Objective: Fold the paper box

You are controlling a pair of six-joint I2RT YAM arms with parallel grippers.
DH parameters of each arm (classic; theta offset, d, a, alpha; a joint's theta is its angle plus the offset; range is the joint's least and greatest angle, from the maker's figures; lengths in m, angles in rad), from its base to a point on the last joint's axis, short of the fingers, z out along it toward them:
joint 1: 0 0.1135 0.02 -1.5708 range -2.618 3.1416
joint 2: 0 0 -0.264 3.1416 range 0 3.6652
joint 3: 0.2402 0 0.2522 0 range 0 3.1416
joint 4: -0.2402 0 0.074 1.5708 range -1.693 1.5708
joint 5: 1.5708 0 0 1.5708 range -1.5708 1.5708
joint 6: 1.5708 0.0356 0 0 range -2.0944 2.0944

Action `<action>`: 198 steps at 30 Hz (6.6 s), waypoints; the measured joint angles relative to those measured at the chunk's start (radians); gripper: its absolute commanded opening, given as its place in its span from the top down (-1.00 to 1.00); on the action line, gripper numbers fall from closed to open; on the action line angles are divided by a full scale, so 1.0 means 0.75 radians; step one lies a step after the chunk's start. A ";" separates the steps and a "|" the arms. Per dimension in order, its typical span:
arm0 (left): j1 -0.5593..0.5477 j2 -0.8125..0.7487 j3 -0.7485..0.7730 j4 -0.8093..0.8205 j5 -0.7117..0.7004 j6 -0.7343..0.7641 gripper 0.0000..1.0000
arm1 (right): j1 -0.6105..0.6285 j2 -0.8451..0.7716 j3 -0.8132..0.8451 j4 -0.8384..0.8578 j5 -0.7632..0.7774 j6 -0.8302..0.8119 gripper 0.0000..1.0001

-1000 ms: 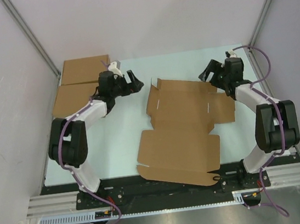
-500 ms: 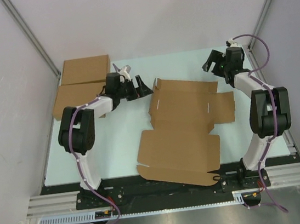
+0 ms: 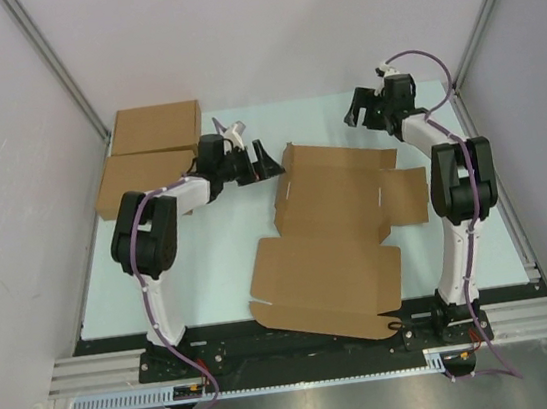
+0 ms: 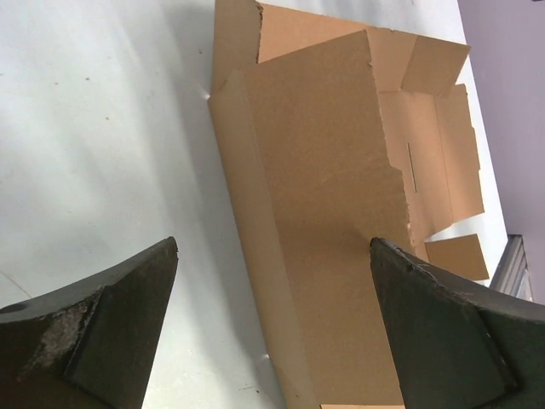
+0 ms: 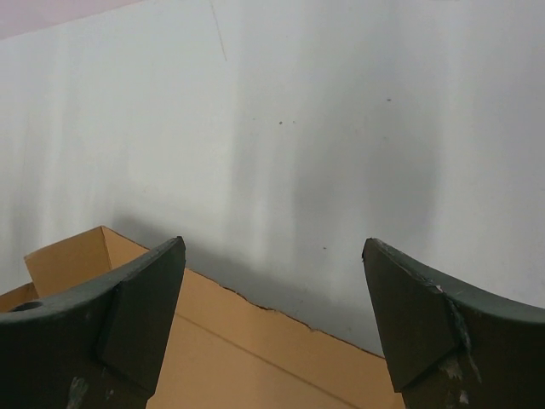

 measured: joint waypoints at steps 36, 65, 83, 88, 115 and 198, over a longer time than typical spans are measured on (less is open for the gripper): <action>0.142 0.060 -0.095 0.243 -0.071 -0.240 -0.93 | -0.127 0.270 0.029 -0.046 -0.846 -0.233 -0.22; 0.128 0.173 -0.055 0.301 0.036 -0.314 -0.89 | 0.130 0.212 0.065 -0.301 -0.915 -0.468 0.26; 0.128 0.192 -0.048 0.335 0.045 -0.337 -0.88 | 0.348 0.106 0.072 -0.444 -0.647 -0.639 1.00; 0.149 0.153 -0.064 0.320 -0.031 -0.344 -0.93 | 0.403 -0.084 -0.053 -0.463 -0.330 -0.632 1.00; 0.174 -0.077 -0.352 0.549 -0.217 -0.441 -1.00 | 1.102 -0.842 -0.703 0.047 1.023 -1.404 1.00; -0.228 -0.462 -0.780 0.099 -1.252 -0.490 0.29 | -0.017 -0.572 -0.576 0.018 0.139 -0.325 -0.25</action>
